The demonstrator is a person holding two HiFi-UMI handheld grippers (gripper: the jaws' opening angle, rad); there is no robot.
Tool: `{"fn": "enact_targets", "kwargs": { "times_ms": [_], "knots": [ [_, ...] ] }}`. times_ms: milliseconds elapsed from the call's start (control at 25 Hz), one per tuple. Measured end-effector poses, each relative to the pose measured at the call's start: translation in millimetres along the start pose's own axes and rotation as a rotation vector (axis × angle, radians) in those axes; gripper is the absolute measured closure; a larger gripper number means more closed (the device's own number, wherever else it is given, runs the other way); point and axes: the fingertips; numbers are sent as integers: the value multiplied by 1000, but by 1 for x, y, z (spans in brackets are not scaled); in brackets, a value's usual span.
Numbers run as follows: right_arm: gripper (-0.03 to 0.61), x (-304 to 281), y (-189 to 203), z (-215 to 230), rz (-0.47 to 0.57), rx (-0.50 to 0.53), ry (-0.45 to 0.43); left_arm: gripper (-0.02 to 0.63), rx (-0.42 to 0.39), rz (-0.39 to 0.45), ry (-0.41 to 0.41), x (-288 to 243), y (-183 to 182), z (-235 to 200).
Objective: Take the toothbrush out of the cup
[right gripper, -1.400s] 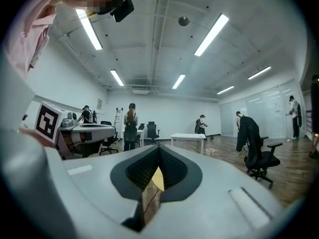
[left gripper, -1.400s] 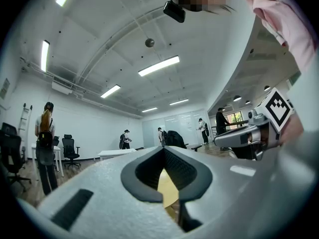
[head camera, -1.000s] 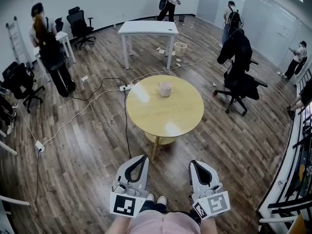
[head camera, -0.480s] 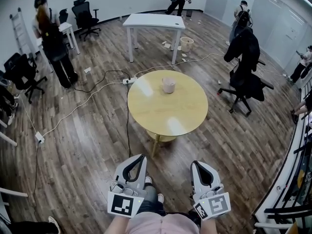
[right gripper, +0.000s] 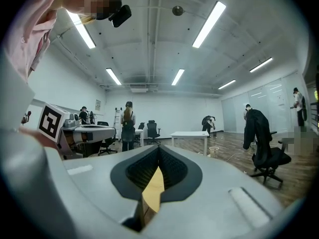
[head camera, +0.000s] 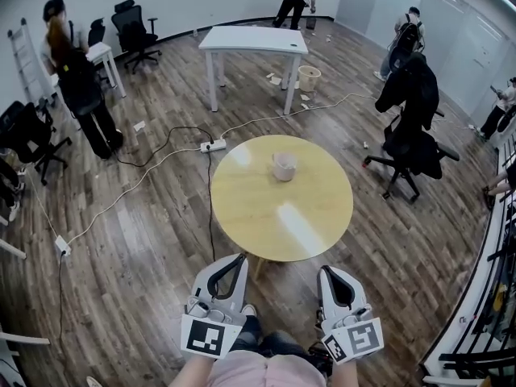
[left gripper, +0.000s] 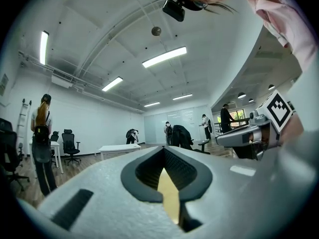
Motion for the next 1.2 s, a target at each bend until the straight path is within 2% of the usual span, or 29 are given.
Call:
{"fn": "enact_targets", "kwargs": {
  "times_ms": [360, 760, 920, 1120, 1200],
  "knots": [
    [572, -75, 5, 33, -76, -22, -17, 617, 57, -59, 3, -72, 22, -38],
    [572, -174, -5, 94, -98, -12, -80, 617, 51, -65, -38, -165, 26, -77],
    [572, -209, 1, 120, -129, -3, -56, 617, 14, -102, -20, -198, 40, -86],
    [571, -268, 28, 146, -217, -25, 1, 617, 57, -129, 22, -228, 49, -108],
    [491, -293, 46, 154, -266, -61, 4, 617, 70, -145, 35, -240, 52, -114]
  ]
}}
Point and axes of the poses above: the fingertips, and each gripper's own axes: x backward along the fingers, z to its right, y out of its underside, and after that the axes turned 8 degrees about -z, right-handed
